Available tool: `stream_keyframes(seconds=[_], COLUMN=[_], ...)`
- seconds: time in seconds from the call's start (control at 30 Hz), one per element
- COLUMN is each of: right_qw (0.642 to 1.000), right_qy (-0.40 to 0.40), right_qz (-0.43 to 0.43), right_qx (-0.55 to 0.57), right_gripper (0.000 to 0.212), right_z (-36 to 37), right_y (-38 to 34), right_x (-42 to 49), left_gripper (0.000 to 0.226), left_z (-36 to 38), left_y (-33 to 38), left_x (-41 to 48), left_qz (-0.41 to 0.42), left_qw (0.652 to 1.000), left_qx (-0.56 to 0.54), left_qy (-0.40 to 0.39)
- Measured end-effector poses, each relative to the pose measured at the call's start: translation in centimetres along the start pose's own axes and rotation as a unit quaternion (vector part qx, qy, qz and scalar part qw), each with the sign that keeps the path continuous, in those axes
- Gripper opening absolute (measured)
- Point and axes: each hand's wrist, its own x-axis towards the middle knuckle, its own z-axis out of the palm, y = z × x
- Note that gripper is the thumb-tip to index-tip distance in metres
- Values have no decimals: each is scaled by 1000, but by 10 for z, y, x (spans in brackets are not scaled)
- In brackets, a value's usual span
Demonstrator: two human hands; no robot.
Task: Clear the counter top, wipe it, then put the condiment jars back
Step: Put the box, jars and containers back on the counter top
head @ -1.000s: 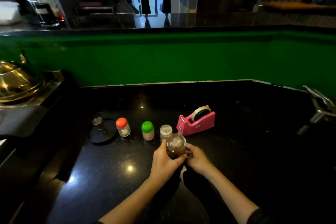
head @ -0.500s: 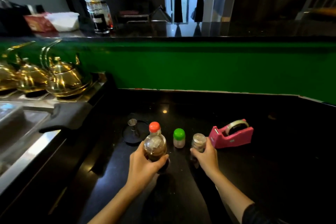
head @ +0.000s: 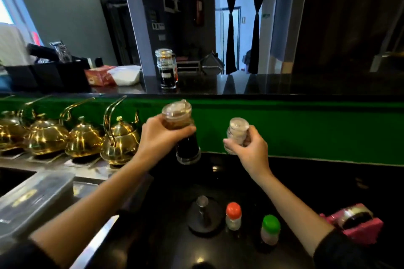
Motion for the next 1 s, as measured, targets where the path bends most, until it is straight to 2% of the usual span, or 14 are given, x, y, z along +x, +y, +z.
stream_keyframes(seconds=[0.23, 0.37, 0.63, 0.77, 1.0], right_qw=[999, 999, 997, 993, 990], right_qy=[-4, -1, -4, -3, 7], right_qz=[-48, -29, 46, 82, 85], right_qx=[-3, -15, -66, -83, -113], right_gripper=[42, 46, 54, 53, 47], right_z=[87, 130, 197, 222, 237], right_y=[-70, -86, -71, -56, -27], right_x=[105, 161, 244, 272, 293], left_gripper=[33, 46, 39, 52, 53], left_z=[-74, -102, -109, -97, -81], left_y=[18, 5, -39, -62, -90], left_x=[132, 203, 294, 320, 358], left_qz=[27, 3, -39, -56, -65], left_qw=[998, 995, 991, 989, 986], left_qx=[29, 76, 76, 87, 87], left_qy=[45, 72, 101, 108, 129])
